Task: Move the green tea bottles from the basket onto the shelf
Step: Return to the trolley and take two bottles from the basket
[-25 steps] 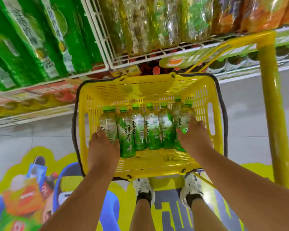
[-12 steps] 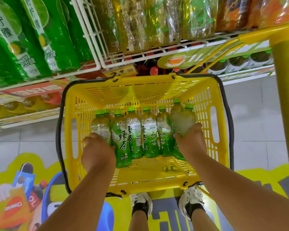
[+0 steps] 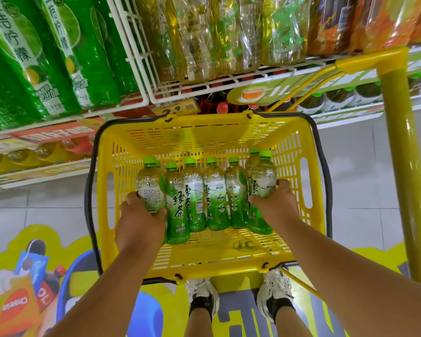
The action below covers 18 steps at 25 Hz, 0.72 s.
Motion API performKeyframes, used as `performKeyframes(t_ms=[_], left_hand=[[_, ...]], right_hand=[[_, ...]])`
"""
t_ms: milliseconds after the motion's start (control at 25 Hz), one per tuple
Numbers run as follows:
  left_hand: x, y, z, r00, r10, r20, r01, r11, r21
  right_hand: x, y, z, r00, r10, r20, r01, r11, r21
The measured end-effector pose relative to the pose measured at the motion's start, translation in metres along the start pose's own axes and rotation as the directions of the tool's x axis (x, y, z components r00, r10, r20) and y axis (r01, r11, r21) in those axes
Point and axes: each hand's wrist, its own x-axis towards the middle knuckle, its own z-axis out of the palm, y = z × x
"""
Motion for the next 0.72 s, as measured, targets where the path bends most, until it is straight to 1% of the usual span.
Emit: performKeyframes(t_ms=[160, 360, 480, 600, 720], left_hand=[[-0.014, 0.005, -0.017, 1.000, 0.021, 0.001, -0.021, 0.990, -0.142], [-0.043, 0.026, -0.061, 0.997, 0.075, 0.026, -0.065, 0.959, -0.276], [-0.066, 0.043, -0.100, 0.994, 0.099, 0.051, -0.075, 0.934, -0.350], [-0.096, 0.063, -0.148, 0.992, 0.126, 0.001, -0.113, 0.896, -0.429], [-0.136, 0.087, -0.200, 0.990, 0.142, -0.010, -0.129, 0.864, -0.487]], right_hand=[[-0.014, -0.013, -0.018, 0.996, -0.089, 0.019, 0.087, 0.992, 0.097], [-0.059, -0.036, -0.053, 0.985, -0.150, 0.090, 0.127, 0.968, 0.218], [-0.098, -0.057, -0.082, 0.975, -0.191, 0.117, 0.156, 0.953, 0.259], [-0.142, -0.085, -0.112, 0.959, -0.252, 0.129, 0.203, 0.930, 0.306], [-0.191, -0.113, -0.150, 0.947, -0.297, 0.119, 0.246, 0.914, 0.323]])
